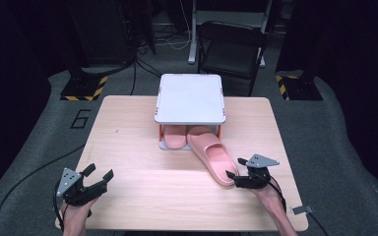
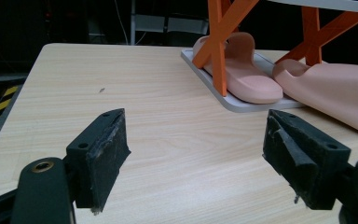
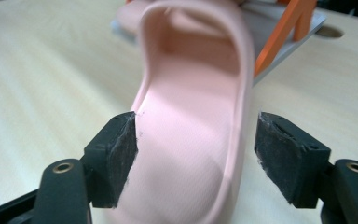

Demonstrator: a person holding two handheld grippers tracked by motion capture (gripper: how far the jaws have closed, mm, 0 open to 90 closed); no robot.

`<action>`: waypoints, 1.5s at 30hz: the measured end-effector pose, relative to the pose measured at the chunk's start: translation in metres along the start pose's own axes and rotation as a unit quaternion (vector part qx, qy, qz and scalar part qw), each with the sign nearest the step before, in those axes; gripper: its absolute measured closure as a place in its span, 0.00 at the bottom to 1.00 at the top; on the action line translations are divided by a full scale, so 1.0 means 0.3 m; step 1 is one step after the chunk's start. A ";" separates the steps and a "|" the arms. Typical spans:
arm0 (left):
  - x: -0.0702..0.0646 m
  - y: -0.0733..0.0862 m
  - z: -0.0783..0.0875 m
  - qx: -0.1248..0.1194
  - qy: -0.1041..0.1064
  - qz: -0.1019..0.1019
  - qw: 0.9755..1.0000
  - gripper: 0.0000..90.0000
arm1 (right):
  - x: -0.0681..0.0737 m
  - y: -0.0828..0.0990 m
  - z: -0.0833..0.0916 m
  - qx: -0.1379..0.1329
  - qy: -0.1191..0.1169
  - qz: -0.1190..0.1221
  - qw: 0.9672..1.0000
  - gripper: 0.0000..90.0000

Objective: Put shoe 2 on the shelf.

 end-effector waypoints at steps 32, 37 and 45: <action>0.002 0.000 -0.005 -0.002 -0.002 0.007 1.000 0.24 | 0.121 0.050 -0.049 0.037 -0.028 0.041 0.998 0.40; 0.005 -0.002 -0.001 0.000 0.000 0.007 1.000 0.24 | 0.128 0.062 -0.048 0.043 -0.028 0.054 0.997 0.35; 0.009 -0.004 0.000 -0.003 -0.006 0.011 1.000 0.25 | 0.126 0.065 -0.074 0.048 -0.011 0.075 0.996 0.30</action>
Point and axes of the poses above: each handheld gripper's, and its own axes: z roughly backward along the jaws, y roughly out of its underside, x roughly to its left, the point moved 4 cm from there along -z, roughly forward along the jaws, and after that the axes turned 3 degrees about y, right-handed, at the moved point
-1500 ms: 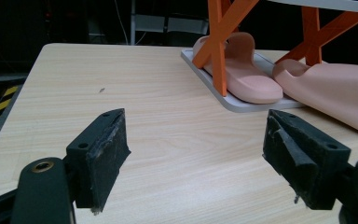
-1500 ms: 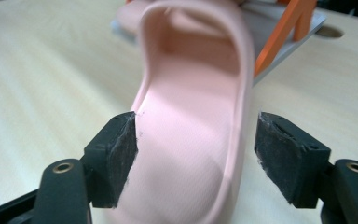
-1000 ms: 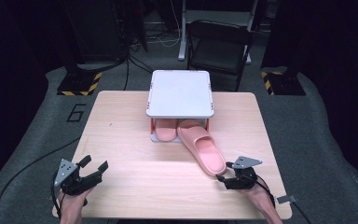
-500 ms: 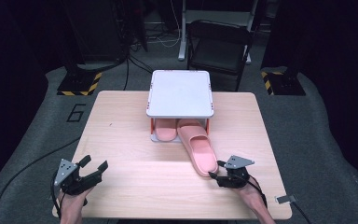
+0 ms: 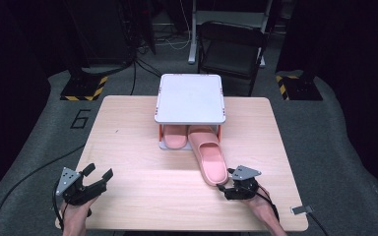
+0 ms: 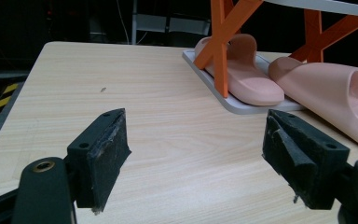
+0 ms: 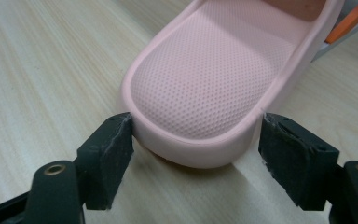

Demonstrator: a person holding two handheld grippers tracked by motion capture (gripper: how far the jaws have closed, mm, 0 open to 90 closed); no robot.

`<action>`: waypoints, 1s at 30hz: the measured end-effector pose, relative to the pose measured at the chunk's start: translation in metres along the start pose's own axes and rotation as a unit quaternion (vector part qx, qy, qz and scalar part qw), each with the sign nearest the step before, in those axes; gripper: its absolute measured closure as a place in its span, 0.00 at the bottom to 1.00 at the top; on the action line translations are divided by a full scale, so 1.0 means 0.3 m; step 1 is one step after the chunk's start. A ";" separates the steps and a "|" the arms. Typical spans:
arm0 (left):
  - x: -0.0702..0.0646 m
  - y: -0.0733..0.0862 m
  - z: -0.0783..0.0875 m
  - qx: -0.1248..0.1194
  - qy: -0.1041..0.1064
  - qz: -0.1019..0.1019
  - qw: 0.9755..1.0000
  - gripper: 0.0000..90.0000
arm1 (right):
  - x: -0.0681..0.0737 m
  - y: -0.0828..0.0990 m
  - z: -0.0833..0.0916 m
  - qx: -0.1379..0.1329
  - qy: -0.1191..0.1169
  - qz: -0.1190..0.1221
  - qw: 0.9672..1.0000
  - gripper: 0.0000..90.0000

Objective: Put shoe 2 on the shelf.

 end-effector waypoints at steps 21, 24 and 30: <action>0.001 -0.002 0.002 -0.007 0.001 0.008 1.000 0.25 | -0.015 -0.039 -0.010 -0.015 0.006 -0.016 1.000 0.30; -0.001 -0.001 0.000 -0.006 0.001 0.008 1.000 0.25 | -0.015 -0.007 -0.020 0.010 0.012 0.013 1.000 0.29; 0.007 0.003 0.000 -0.002 -0.003 0.009 1.000 0.25 | -0.038 -0.034 -0.049 0.006 0.043 0.001 0.999 0.30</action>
Point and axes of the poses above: each handheld gripper's, and its own axes: z roughly backward along the jaws, y roughly out of its underside, x roughly to its left, the point moved 4 cm from there along -z, roughly forward along the jaws, and after that the axes turned 3 degrees about y, right-handed, at the moved point
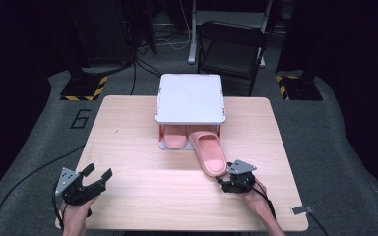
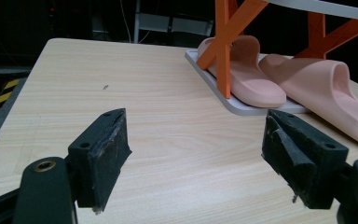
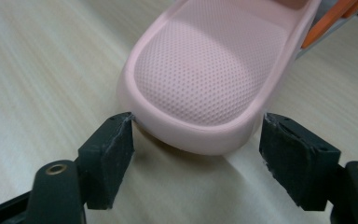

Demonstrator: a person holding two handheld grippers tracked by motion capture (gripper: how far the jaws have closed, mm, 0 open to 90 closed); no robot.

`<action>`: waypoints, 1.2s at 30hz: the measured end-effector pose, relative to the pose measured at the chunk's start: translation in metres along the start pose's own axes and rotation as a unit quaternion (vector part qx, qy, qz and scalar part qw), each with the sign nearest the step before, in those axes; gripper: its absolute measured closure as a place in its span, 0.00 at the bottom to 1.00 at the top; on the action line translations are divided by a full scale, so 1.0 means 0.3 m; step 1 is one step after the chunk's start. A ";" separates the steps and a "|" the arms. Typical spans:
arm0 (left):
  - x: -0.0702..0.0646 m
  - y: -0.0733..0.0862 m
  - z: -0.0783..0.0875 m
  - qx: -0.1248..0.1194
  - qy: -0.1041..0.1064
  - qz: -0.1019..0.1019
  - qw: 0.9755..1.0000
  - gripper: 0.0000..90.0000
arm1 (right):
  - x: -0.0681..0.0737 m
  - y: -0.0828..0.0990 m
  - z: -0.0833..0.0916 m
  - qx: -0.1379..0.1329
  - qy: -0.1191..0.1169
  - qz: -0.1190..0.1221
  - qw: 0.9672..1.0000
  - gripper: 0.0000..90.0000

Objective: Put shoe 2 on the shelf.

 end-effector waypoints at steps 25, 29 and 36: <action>0.017 0.001 0.006 -0.002 -0.004 0.012 1.000 0.25 | -0.065 -0.152 -0.182 -0.045 0.013 -0.091 0.995 0.42; 0.018 0.000 0.008 -0.003 -0.005 0.012 1.000 0.25 | -0.069 -0.169 -0.206 -0.043 0.015 -0.099 0.994 0.44; 0.021 -0.001 0.007 -0.006 -0.004 0.012 1.000 0.25 | -0.069 -0.193 -0.235 -0.040 0.022 -0.101 0.994 0.45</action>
Point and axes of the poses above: each handheld gripper's, and its own axes: z roughly backward along the jaws, y roughly out of its underside, x roughly to its left, the point moved 4 cm from there along -z, roughly forward along the jaws, and after that the axes turned 3 degrees about y, right-handed, at the moved point
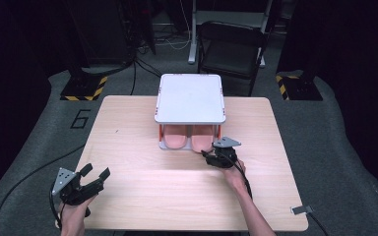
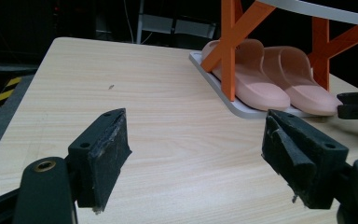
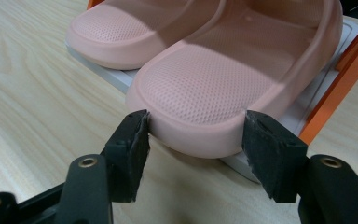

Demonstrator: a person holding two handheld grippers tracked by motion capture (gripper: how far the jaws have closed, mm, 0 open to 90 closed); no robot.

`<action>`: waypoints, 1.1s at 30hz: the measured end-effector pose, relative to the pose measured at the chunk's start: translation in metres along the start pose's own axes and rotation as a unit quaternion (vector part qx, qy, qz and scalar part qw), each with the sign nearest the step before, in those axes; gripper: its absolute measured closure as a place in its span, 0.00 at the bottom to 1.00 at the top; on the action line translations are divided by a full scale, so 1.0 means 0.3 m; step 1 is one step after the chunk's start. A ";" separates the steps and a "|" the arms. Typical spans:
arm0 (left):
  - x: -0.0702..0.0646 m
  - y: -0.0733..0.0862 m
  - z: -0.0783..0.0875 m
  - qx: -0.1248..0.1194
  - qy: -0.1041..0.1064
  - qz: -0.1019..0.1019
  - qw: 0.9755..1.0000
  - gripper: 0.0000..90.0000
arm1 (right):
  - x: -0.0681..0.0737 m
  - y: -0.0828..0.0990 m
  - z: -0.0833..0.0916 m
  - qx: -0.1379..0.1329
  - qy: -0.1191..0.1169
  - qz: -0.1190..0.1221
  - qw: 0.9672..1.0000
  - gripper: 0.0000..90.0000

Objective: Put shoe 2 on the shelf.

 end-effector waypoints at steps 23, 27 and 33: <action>0.003 0.000 0.003 0.000 0.001 0.004 1.000 0.25 | 0.002 -0.037 -0.062 0.006 0.020 0.005 1.000 0.44; 0.001 0.000 0.002 -0.001 0.002 0.005 1.000 0.25 | 0.004 -0.038 -0.059 0.005 0.015 0.004 1.000 0.45; 0.003 -0.001 0.006 0.000 0.000 0.004 1.000 0.25 | -0.002 -0.047 -0.025 -0.002 0.019 -0.002 1.000 0.36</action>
Point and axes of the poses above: each handheld gripper's, and its own axes: z roughly backward along the jaws, y roughly out of its underside, x roughly to its left, the point moved 4 cm from there along -z, roughly forward along the jaws, and after that the axes turned 3 degrees about y, right-handed, at the moved point
